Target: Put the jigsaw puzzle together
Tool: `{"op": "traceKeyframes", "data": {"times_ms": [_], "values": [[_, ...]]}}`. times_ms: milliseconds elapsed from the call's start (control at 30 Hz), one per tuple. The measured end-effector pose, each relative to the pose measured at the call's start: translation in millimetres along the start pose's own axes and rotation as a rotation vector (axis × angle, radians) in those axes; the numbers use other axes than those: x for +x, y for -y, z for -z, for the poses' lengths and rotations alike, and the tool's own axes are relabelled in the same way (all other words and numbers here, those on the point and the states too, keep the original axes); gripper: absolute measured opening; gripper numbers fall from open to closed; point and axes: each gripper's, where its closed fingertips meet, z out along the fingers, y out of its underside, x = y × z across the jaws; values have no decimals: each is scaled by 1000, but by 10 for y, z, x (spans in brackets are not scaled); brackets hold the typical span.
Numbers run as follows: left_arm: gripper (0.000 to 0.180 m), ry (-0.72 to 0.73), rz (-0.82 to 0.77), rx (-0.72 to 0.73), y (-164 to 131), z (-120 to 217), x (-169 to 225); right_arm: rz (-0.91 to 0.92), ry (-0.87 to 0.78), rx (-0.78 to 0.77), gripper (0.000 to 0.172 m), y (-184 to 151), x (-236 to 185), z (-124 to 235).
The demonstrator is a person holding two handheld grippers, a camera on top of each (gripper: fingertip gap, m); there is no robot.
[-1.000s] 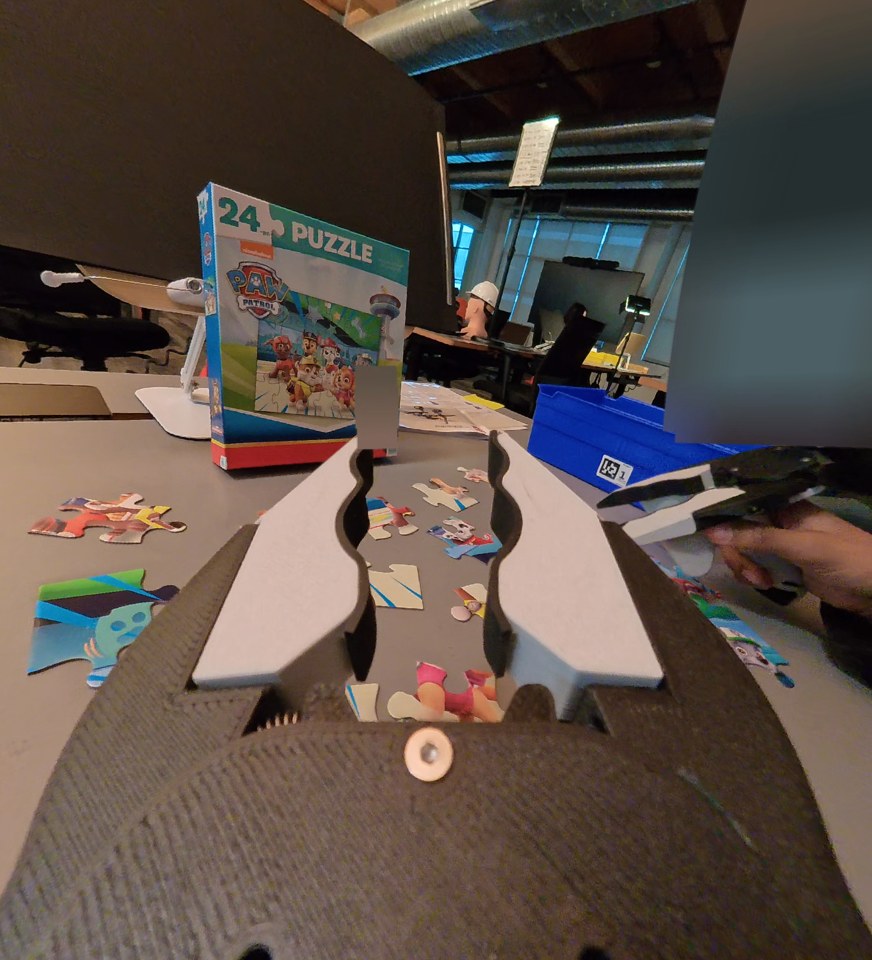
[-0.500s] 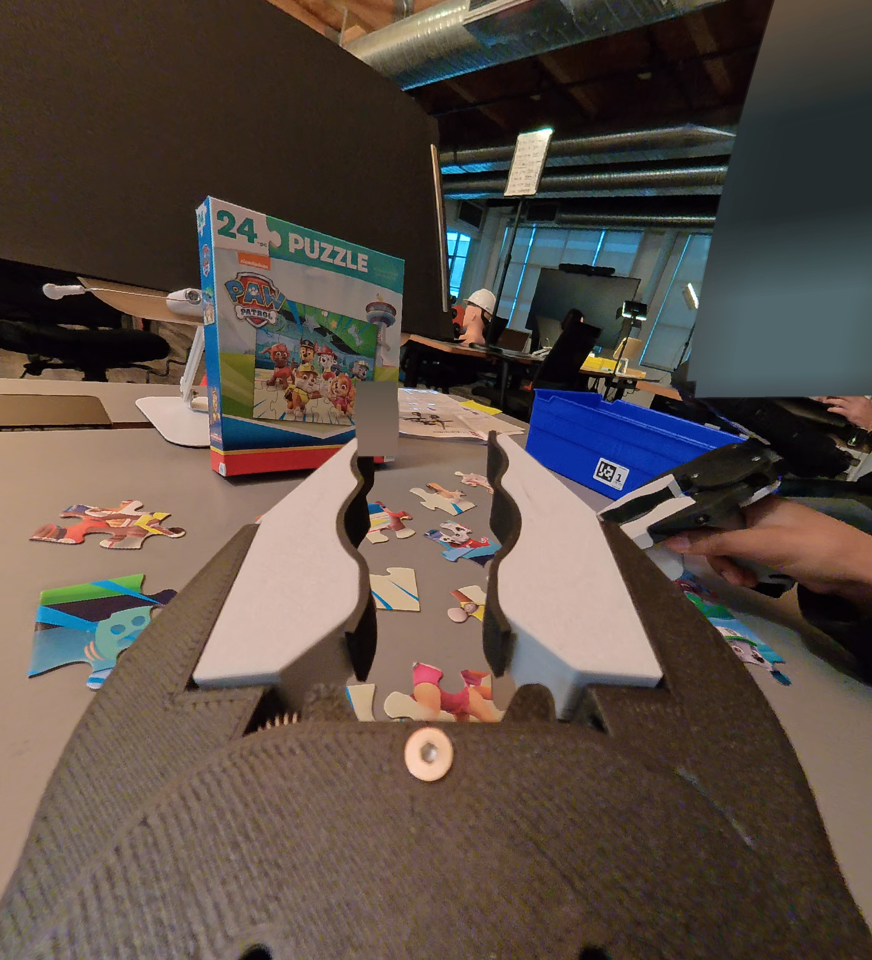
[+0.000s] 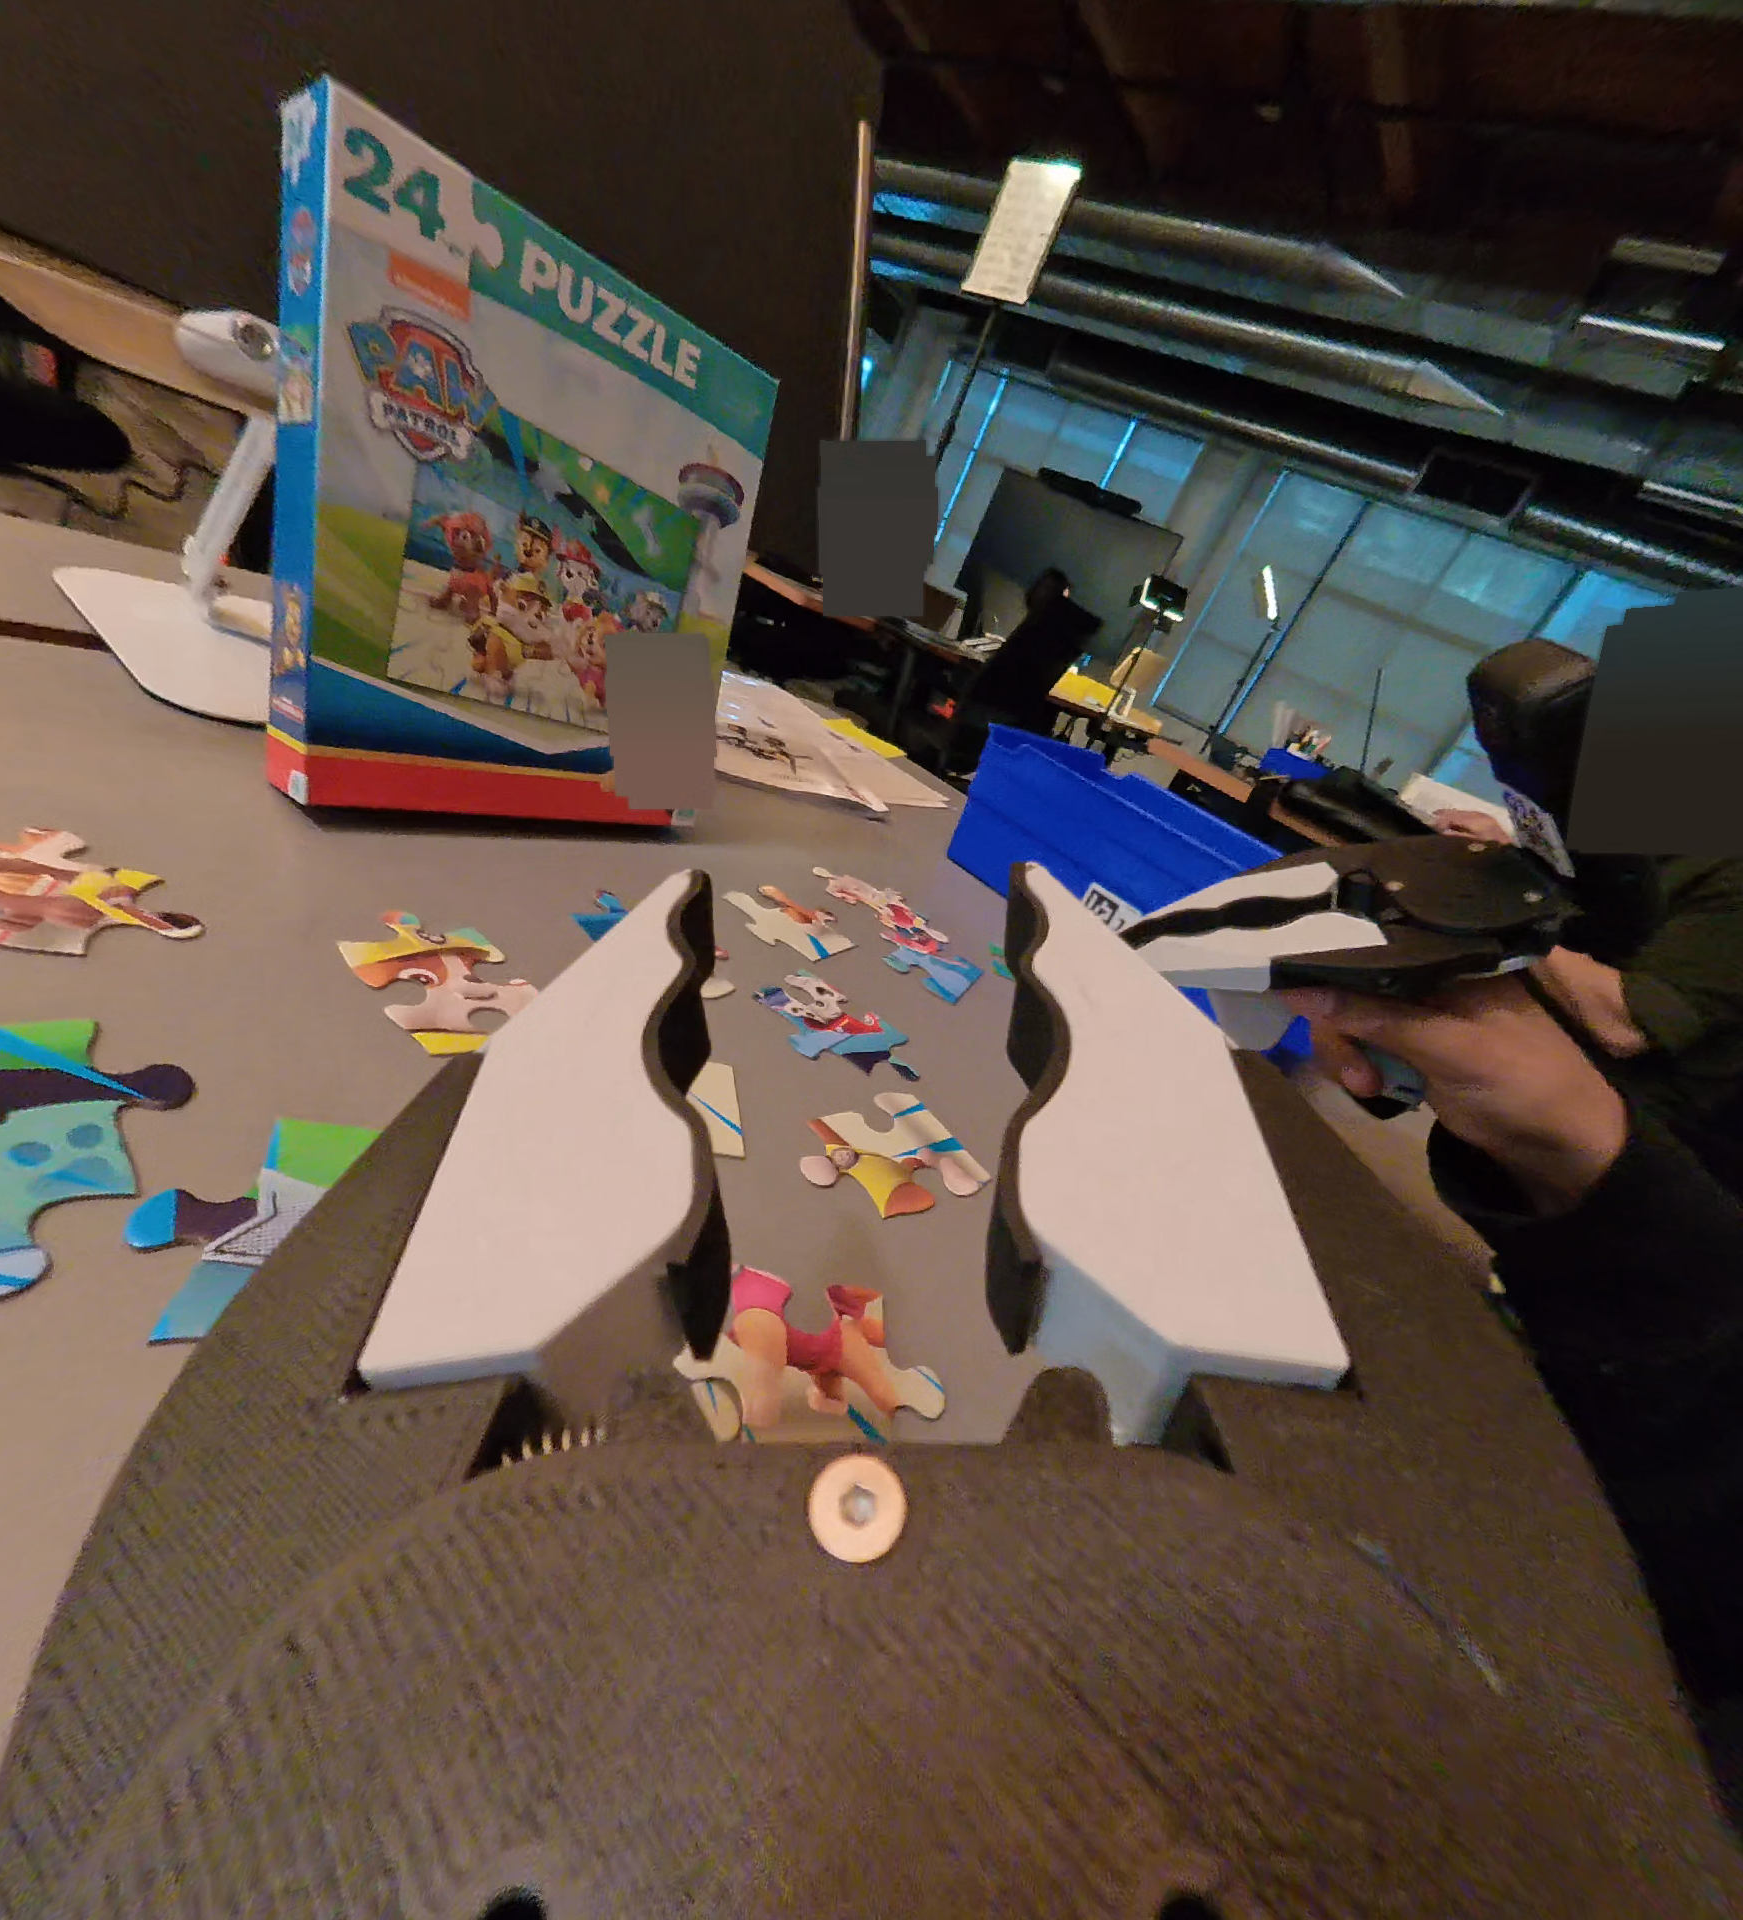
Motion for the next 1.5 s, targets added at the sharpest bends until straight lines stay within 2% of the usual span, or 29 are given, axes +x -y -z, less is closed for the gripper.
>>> {"op": "traceKeyframes", "data": {"times_ms": [167,300,500,600,700,767,867,967,1033,1167,1267,1333,1367,1400,1500], "values": [[53,15,-68,14,4,19,55,-232,-90,-54,33,-372,417,159],[51,20,-95,14,-4,5,69,-349,-33,-3,49,-384,423,181],[50,22,-84,15,-3,13,49,-271,93,-22,52,-21,259,-83],[50,21,-80,11,-9,14,39,-215,39,-71,57,55,517,-368],[50,17,-77,10,-12,13,43,-234,104,-97,72,115,680,-655],[50,9,-78,12,-8,15,55,-189,175,-112,79,107,689,-815],[50,-15,-72,25,12,23,97,-93,167,-220,86,-102,721,-945],[50,-27,-66,29,18,27,115,-44,121,-272,82,-237,782,-998],[50,-35,-58,30,19,24,125,-91,170,-251,71,-224,745,-1003],[50,-40,-50,31,21,26,126,-138,243,-224,67,-177,672,-954],[50,-43,-37,39,36,30,122,-139,214,-195,60,-132,744,-937],[50,-47,-25,39,37,27,119,-143,190,-236,57,-227,801,-976],[49,-46,-20,38,36,25,114,-140,161,-219,44,-220,843,-994],[49,-43,-16,35,31,25,106,-136,154,-213,41,-225,843,-1007],[49,-40,-8,38,36,27,93,-97,112,-188,41,-206,801,-1042]]}}
